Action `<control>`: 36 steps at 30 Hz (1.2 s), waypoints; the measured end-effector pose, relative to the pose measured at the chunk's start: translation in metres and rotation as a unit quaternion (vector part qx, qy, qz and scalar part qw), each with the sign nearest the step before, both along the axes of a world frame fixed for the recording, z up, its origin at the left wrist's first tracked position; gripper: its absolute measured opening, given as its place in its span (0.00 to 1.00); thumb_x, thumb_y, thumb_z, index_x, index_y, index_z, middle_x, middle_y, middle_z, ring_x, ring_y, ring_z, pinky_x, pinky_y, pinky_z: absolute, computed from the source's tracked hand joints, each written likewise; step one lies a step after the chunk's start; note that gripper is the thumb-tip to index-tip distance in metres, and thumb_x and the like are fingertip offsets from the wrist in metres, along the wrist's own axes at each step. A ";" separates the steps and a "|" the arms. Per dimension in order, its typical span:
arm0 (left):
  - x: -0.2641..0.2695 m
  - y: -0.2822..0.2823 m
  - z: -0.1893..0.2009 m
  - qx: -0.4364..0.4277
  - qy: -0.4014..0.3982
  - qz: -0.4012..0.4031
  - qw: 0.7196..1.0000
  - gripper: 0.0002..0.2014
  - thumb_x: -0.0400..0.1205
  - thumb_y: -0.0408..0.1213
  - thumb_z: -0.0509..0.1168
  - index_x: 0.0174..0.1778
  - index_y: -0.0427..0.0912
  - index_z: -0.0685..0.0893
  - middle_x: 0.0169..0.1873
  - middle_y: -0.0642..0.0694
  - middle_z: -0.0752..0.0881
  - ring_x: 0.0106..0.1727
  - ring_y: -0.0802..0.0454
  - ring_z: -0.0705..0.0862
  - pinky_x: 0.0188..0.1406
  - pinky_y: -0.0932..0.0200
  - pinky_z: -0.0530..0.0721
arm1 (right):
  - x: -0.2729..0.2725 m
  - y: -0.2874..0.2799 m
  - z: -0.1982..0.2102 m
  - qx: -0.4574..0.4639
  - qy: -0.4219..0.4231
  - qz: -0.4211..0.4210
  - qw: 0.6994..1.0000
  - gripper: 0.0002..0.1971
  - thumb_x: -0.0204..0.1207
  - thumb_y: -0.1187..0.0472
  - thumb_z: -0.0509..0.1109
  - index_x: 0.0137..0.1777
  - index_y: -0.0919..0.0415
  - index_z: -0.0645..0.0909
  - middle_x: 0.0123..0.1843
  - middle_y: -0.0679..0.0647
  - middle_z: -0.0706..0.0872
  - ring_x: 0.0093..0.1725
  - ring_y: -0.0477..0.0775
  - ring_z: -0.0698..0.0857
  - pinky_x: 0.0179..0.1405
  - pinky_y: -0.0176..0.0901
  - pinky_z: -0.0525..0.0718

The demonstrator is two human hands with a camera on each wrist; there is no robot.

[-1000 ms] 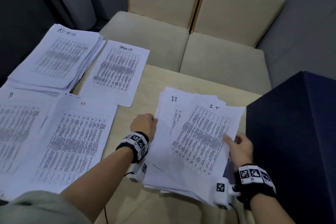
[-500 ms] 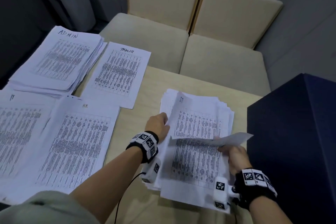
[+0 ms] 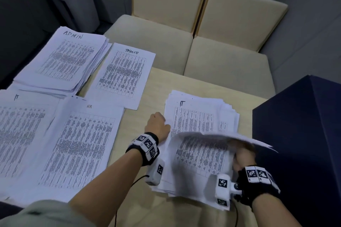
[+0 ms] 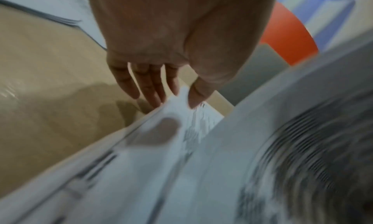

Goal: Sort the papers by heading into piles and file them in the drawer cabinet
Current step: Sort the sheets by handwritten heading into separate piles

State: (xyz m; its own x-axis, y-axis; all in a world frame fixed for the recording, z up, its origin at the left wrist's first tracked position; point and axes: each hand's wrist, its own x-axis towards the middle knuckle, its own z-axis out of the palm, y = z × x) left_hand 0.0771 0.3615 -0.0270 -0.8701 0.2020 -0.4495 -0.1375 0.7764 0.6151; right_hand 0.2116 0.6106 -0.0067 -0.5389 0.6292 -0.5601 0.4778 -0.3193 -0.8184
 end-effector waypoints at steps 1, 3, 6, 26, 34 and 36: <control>0.001 0.001 -0.005 -0.049 0.001 -0.011 0.999 0.21 0.81 0.43 0.67 0.64 0.35 0.71 0.63 0.38 0.74 0.63 0.39 0.78 0.63 0.46 0.79 | 0.001 0.001 0.002 -0.010 0.001 0.008 1.000 0.16 0.85 0.73 0.59 0.38 0.57 0.74 0.39 0.52 0.77 0.39 0.56 0.78 0.31 0.36 0.77; 0.001 0.002 -0.009 -0.079 -0.017 -0.006 0.997 0.32 0.79 0.53 0.69 0.68 0.32 0.69 0.64 0.36 0.75 0.64 0.38 0.78 0.61 0.49 0.80 | 0.003 0.005 0.004 -0.021 0.061 0.025 0.998 0.06 0.83 0.65 0.63 0.43 0.63 0.76 0.41 0.53 0.75 0.40 0.54 0.79 0.33 0.31 0.76; -0.003 0.000 -0.009 -0.060 -0.001 0.006 0.998 0.19 0.79 0.49 0.72 0.49 0.37 0.77 0.47 0.38 0.84 0.46 0.42 0.81 0.42 0.55 0.76 | 0.000 0.007 0.008 -0.003 0.104 0.132 0.986 0.29 0.52 0.56 0.70 0.56 0.65 0.80 0.42 0.55 0.83 0.32 0.41 0.84 0.33 0.30 0.80; -0.012 -0.028 0.048 -0.314 0.126 -0.332 0.880 0.23 0.91 0.49 0.51 0.32 0.42 0.72 0.25 0.49 0.74 0.31 0.49 0.80 0.34 0.57 0.82 | -0.022 -0.012 -0.006 0.022 -0.041 0.110 0.993 0.07 0.71 0.68 0.66 0.32 0.60 0.77 0.23 0.56 0.72 0.29 0.52 0.64 0.30 0.46 0.63; -0.015 -0.013 0.062 -0.249 0.186 -0.287 0.906 0.15 0.89 0.46 0.56 0.43 0.40 0.79 0.41 0.42 0.82 0.43 0.42 0.83 0.38 0.56 0.76 | -0.030 -0.012 0.001 -0.021 -0.036 0.065 0.997 0.07 0.67 0.78 0.69 0.41 0.69 0.84 0.40 0.61 0.88 0.35 0.57 0.85 0.36 0.46 0.82; -0.017 -0.011 0.058 -0.166 0.194 -0.247 0.935 0.06 0.85 0.37 0.62 0.45 0.40 0.80 0.42 0.39 0.85 0.44 0.39 0.85 0.40 0.53 0.81 | -0.027 -0.009 -0.002 -0.046 -0.039 0.061 0.996 0.09 0.66 0.77 0.69 0.45 0.69 0.84 0.48 0.64 0.89 0.44 0.64 0.86 0.54 0.58 0.85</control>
